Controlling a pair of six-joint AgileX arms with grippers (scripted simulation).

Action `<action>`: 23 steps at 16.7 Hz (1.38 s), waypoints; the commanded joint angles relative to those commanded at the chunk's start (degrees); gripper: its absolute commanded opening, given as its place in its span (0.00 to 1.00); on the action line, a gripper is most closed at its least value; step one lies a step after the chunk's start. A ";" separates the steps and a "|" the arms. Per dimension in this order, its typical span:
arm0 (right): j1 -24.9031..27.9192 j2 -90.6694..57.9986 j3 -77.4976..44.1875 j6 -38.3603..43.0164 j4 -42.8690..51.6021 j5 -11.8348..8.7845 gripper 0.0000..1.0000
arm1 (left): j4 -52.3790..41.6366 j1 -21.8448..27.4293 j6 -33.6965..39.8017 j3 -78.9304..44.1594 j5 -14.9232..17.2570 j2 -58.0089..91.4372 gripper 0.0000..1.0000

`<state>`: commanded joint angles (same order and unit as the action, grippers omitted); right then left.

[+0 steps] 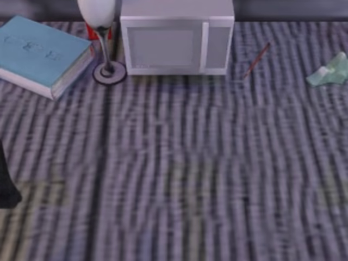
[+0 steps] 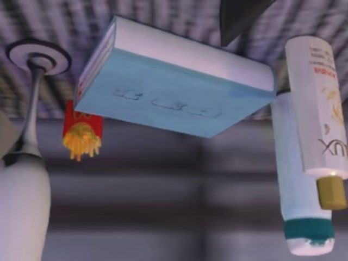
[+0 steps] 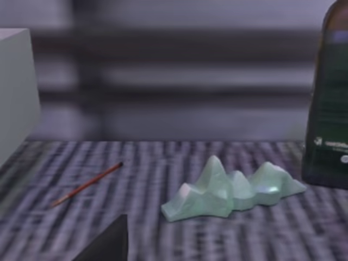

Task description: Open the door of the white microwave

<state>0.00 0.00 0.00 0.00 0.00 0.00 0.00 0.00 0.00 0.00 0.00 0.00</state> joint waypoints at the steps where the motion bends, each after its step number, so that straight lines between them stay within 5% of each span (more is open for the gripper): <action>1: 0.00 0.00 0.00 0.00 0.00 0.00 1.00 | 0.00 0.00 0.00 0.00 0.00 0.00 1.00; 10: 0.00 0.00 0.00 0.00 0.00 0.00 1.00 | -10.02 8.11 6.05 -19.95 -5.13 21.37 1.00; 23: 0.00 0.00 0.00 0.00 0.00 0.00 1.00 | -34.40 32.85 28.49 -95.67 -19.71 101.59 1.00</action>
<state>0.00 0.00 0.00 0.00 0.00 0.00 -34.40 32.85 28.49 -95.67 -19.71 101.59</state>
